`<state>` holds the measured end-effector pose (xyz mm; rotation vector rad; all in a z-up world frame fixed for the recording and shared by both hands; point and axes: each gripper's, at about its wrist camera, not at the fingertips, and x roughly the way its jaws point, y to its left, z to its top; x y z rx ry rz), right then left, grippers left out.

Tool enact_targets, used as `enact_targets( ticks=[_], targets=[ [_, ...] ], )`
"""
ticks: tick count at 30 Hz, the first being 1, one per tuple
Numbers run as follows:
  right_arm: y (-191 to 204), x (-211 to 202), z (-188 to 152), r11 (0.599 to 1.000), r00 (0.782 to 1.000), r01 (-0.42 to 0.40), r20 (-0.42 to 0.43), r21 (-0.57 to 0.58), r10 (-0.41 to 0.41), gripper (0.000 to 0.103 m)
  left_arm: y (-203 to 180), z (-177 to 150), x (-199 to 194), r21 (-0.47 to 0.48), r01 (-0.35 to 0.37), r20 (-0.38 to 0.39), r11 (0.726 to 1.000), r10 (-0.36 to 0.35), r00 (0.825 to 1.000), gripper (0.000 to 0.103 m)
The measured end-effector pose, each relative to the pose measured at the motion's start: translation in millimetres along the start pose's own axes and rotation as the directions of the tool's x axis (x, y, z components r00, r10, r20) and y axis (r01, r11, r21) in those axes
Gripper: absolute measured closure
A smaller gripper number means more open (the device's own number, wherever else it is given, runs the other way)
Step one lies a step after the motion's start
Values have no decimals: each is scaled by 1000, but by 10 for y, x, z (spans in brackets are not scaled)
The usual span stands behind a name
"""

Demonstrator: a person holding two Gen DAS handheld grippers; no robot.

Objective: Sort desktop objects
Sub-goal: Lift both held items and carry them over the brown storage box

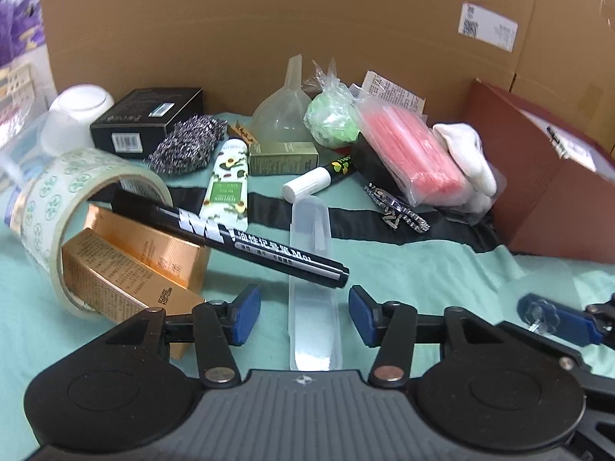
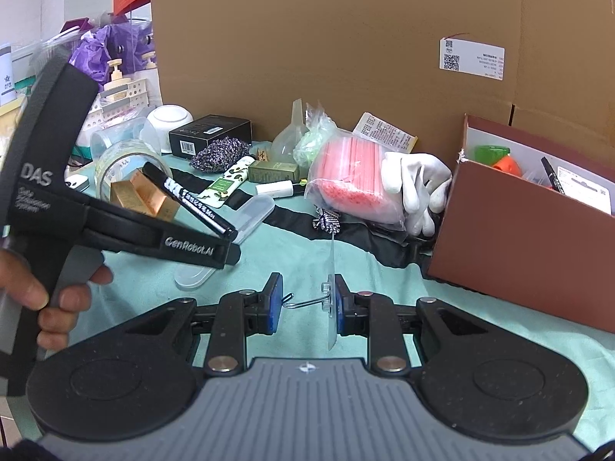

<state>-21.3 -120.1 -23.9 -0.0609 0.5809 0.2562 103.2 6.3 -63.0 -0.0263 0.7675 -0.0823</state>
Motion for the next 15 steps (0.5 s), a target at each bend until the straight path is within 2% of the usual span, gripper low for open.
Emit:
enact_targets(
  ticks=[1,2,5,11,15],
  targets=[
    [2,6,-1,1000,1000,-1,-1,2,1,78,-35,6,11,24,-18,-3,1000,18,1000,62],
    [4,9,-4,1000,1000,-4,-1,4,4,78,-65,8,10,46,-22,-4,999,22,1000,75],
    [13,5,-11,1000,1000,-8,0,6,8,78,-83,-6,-20,44,-8,-13,999,8,1000,75],
    [6,-10,-3,1000,1000,-3,2,10,3,78,-148,-13,-31,66,-34,-8,997,35,999,75],
    [-3,-40,6,1000,1000,-2,12,4,2,78,-235,-29,-189,96,-56,36,994,53,998,75]
  ],
)
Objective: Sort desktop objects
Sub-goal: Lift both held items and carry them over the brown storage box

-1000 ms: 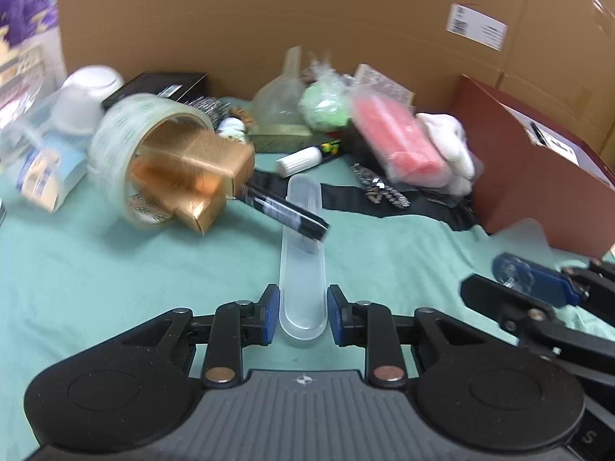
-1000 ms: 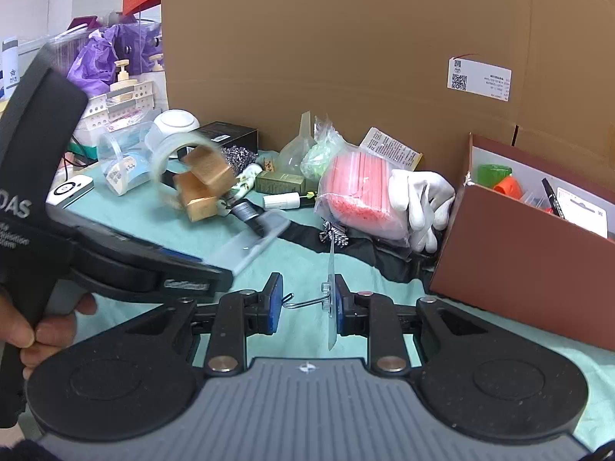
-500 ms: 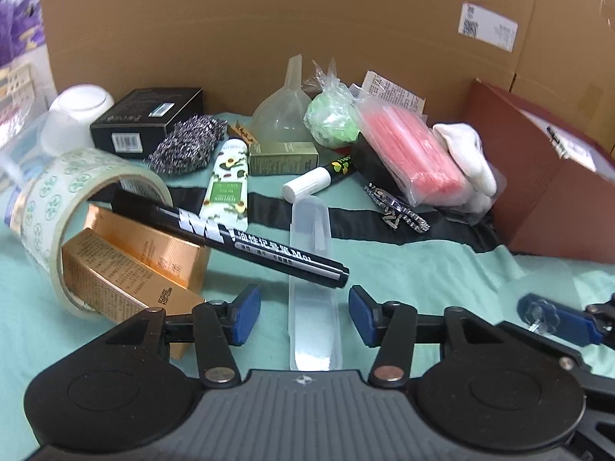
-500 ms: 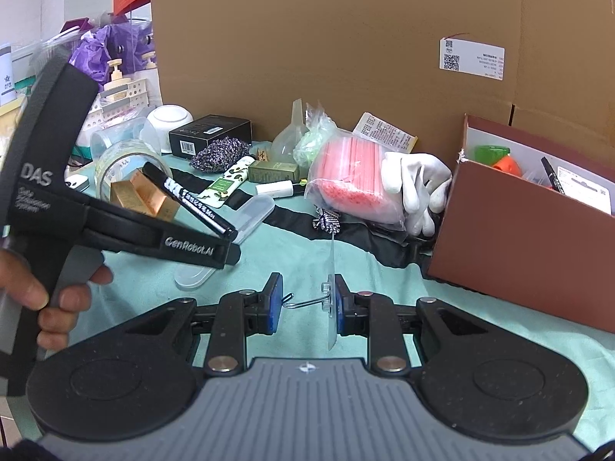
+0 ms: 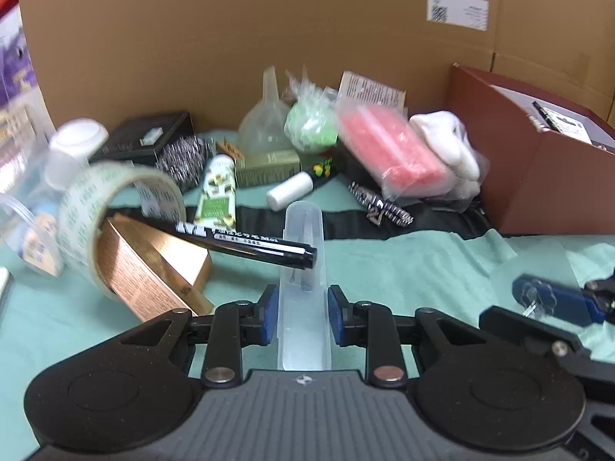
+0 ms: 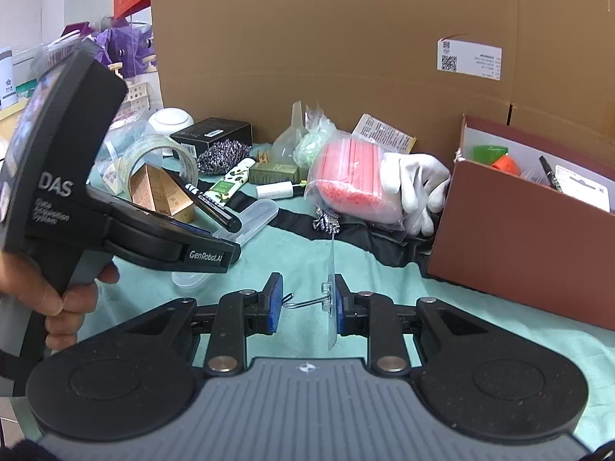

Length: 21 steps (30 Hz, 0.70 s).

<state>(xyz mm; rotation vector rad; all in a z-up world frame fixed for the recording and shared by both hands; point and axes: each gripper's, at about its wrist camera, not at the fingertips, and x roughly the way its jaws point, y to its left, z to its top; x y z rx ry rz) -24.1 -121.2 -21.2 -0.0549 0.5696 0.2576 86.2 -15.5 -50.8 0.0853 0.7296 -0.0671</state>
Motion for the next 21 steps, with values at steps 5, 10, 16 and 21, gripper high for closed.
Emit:
enact_targets(
  ticks=[5,10,16,21],
  targets=[
    [-31,-92,44,1000,1000,11,29,1,-11,78,-32,78,-269,-3,44,62,999,-44,997,75],
    [-76,-247,119,1000,997,28,76,-3,-28,78,-87,207,-547,-7,107,133,994,-105,986,75],
    [-193,-433,258,998,988,57,142,-2,-56,78,-286,441,-778,37,164,203,986,-168,965,75],
    [-450,-612,429,994,972,107,209,19,-109,78,-594,750,-838,91,235,243,968,-250,937,75]
  ],
)
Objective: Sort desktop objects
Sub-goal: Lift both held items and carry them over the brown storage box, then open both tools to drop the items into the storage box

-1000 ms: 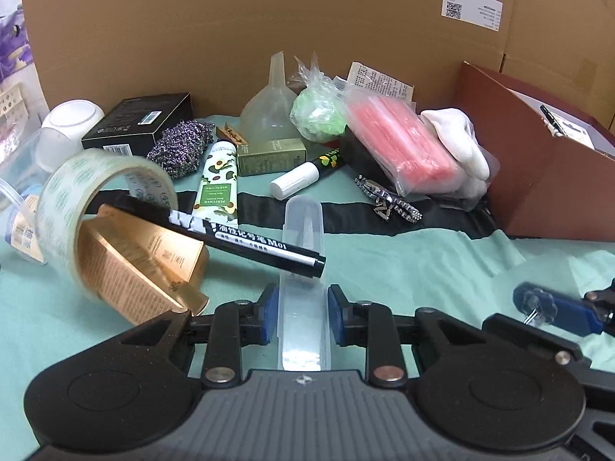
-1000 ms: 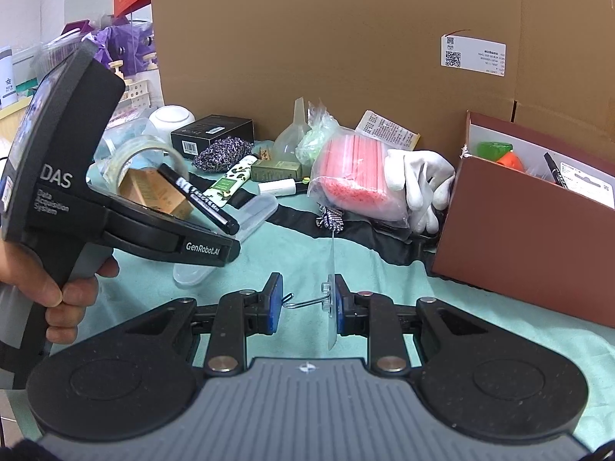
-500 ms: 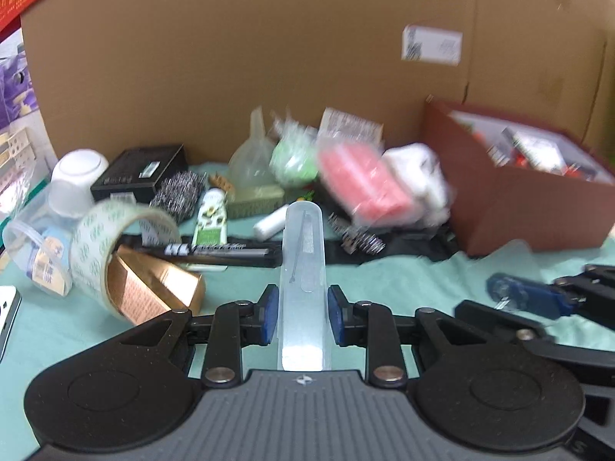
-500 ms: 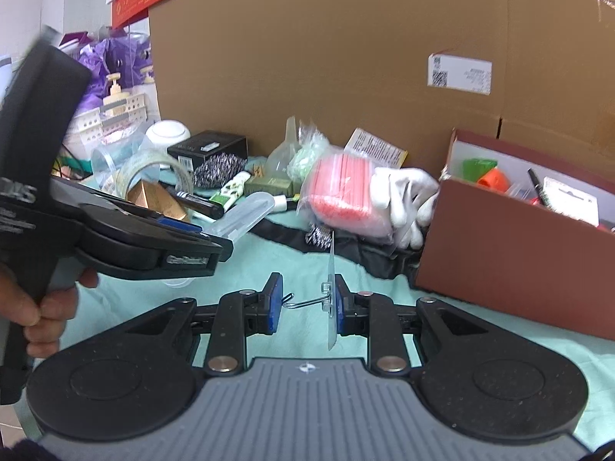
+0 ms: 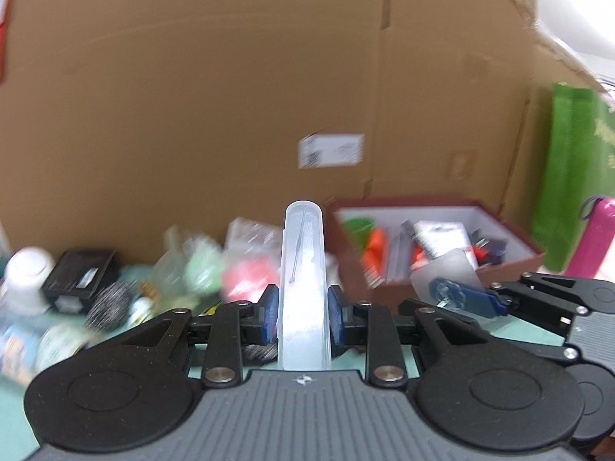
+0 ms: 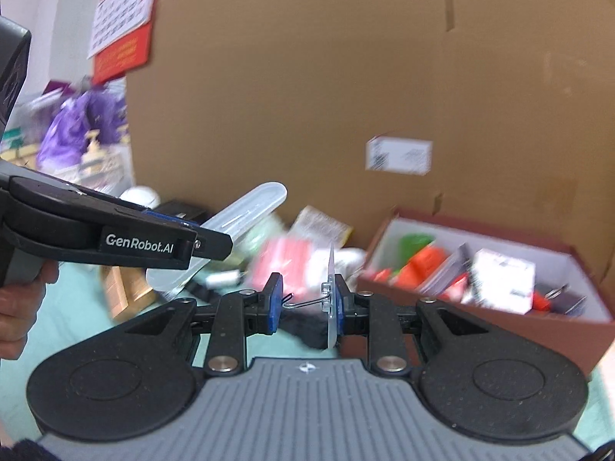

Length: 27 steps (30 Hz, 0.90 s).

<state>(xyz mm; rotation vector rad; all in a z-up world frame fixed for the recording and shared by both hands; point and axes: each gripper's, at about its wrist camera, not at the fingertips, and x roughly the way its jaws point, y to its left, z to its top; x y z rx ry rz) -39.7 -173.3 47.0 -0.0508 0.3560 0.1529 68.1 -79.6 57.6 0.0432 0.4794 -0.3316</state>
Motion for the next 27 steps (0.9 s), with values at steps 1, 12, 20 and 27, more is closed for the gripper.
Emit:
enact_targets(
  ticks=[1,12,20,27],
  targets=[
    [-65,-6,41,1000,1000,17,11,1,-17,78,-77,73,45,11,16,9,1000,-16,1000,75],
    [-869,243,246,986,987,154,39,60,-156,78,-627,477,1013,21,147,-34,989,-146,989,75],
    [-1223,713,74,979,983,182,-46,91,-178,78,-727,463,1472,13,163,-86,987,-161,983,75],
    [-1258,946,-37,983,982,177,-70,46,-173,68,-660,457,1530,5,156,-52,988,-156,986,26]
  ],
)
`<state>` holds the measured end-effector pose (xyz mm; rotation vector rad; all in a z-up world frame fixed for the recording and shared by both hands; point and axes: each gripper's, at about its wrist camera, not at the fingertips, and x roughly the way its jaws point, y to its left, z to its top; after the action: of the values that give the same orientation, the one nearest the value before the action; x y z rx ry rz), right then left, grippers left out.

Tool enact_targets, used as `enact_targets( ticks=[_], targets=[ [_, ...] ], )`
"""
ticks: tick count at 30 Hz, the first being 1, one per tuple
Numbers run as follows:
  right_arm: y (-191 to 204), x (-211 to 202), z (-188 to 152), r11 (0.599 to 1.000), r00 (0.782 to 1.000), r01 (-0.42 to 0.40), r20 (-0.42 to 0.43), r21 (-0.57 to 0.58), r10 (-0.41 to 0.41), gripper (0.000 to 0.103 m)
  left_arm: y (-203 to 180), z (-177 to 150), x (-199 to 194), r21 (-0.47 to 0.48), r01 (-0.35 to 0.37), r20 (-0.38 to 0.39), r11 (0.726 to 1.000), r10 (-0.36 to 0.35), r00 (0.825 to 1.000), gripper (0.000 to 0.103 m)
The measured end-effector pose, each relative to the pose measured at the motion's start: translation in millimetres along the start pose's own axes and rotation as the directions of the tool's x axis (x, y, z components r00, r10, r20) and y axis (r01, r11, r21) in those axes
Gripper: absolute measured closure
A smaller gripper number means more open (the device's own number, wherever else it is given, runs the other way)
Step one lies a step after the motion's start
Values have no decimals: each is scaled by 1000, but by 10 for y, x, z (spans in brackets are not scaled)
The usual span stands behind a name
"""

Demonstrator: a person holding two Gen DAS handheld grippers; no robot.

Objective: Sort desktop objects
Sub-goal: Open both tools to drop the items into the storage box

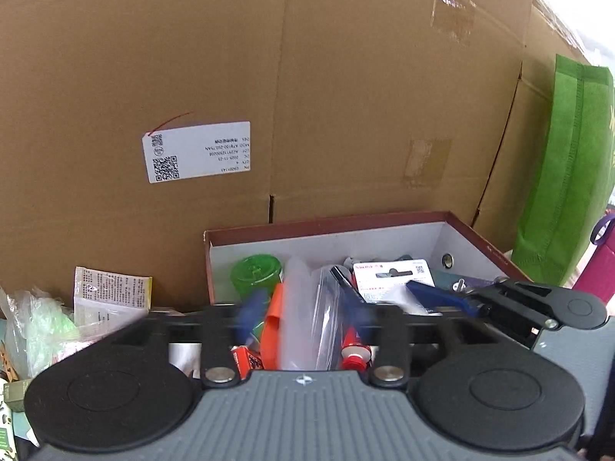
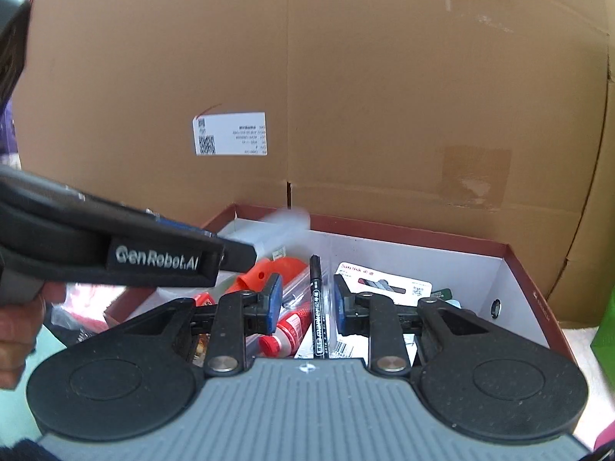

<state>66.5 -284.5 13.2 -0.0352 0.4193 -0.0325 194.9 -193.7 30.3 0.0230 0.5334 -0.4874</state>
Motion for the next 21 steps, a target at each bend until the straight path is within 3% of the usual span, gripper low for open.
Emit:
enact_targets(
  ticks=[1,5,7,21],
  targets=[
    [20,21,-7,1000,1000,11,4,-11,-11,49,3,-9,-30,-3,-3,24,1000,3,1000,21],
    [58,-24,-48,998,997,63,34,-31,-62,31,-15,-18,-127,14,10,60,1000,-11,998,11],
    [63,-47,-60,996,995,88,45,-24,-87,17,-34,-27,-139,20,5,51,1000,-6,999,9],
    [137,-281,-45,992,992,122,47,-18,-121,13,-86,-108,-377,44,-41,29,998,39,999,9]
  ],
)
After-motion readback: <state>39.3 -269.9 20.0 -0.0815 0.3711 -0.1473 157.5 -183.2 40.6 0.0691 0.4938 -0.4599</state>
